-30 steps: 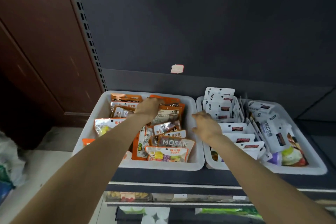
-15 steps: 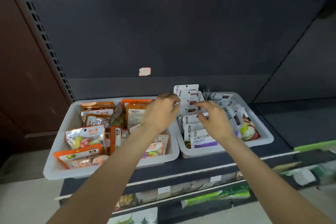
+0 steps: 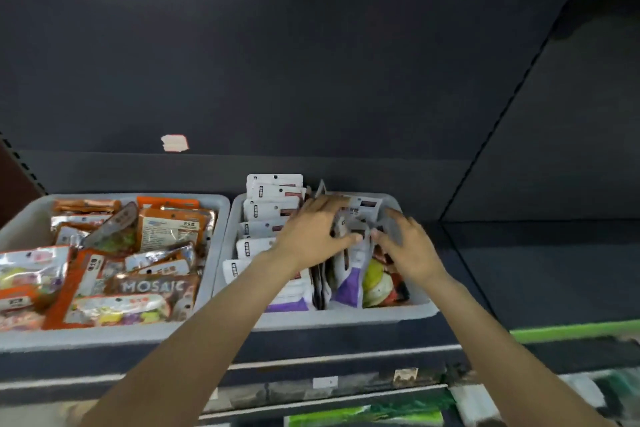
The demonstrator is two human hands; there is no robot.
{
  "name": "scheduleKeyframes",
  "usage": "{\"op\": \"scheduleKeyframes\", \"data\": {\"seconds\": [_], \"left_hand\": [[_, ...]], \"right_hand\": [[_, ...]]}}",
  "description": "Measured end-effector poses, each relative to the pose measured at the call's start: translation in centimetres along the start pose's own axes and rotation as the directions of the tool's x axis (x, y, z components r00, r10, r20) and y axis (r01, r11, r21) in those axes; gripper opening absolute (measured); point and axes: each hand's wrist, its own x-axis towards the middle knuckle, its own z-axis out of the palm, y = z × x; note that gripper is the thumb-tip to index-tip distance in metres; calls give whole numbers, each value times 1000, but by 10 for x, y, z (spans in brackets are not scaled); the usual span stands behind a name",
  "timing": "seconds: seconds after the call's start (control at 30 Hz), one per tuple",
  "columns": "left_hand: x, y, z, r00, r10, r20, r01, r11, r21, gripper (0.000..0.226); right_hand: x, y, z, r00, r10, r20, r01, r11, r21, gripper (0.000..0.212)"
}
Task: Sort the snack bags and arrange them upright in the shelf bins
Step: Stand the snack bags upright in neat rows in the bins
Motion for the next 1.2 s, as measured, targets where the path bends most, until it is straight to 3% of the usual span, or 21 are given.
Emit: {"op": "scheduleKeyframes", "data": {"seconds": [0.07,0.23,0.37,0.43,0.53,0.63,0.87,1.03,1.2], "left_hand": [[4,-3,11,996,-68,49,67,997,24,67],[9,-9,13,969,-210,129,193,972,133,59],[17,5,18,988,-152,-6,152,984,88,64],[25,14,25,997,-74,20,70,987,144,67],[43,32,39,984,-46,171,8,977,213,70],[59,44,54,966,-82,245,16,966,259,69],[70,36,75,940,-177,293,111,967,228,75],[56,17,78,940,-204,274,152,968,200,59],[66,22,87,932,-212,295,131,954,271,77]], "right_hand": [[9,8,4,994,-44,105,35,996,87,59],[36,25,12,963,-119,242,124,992,-4,54],[40,35,9,935,-157,319,126,985,115,65],[41,42,5,934,-210,287,182,976,123,61],[51,60,-5,963,-197,184,190,980,57,52],[54,77,-10,963,-133,234,141,990,-19,52],[57,92,-7,953,-71,295,80,997,-18,64],[52,99,2,954,-100,282,109,994,-15,71],[51,102,8,971,-49,234,17,991,134,87]]}}
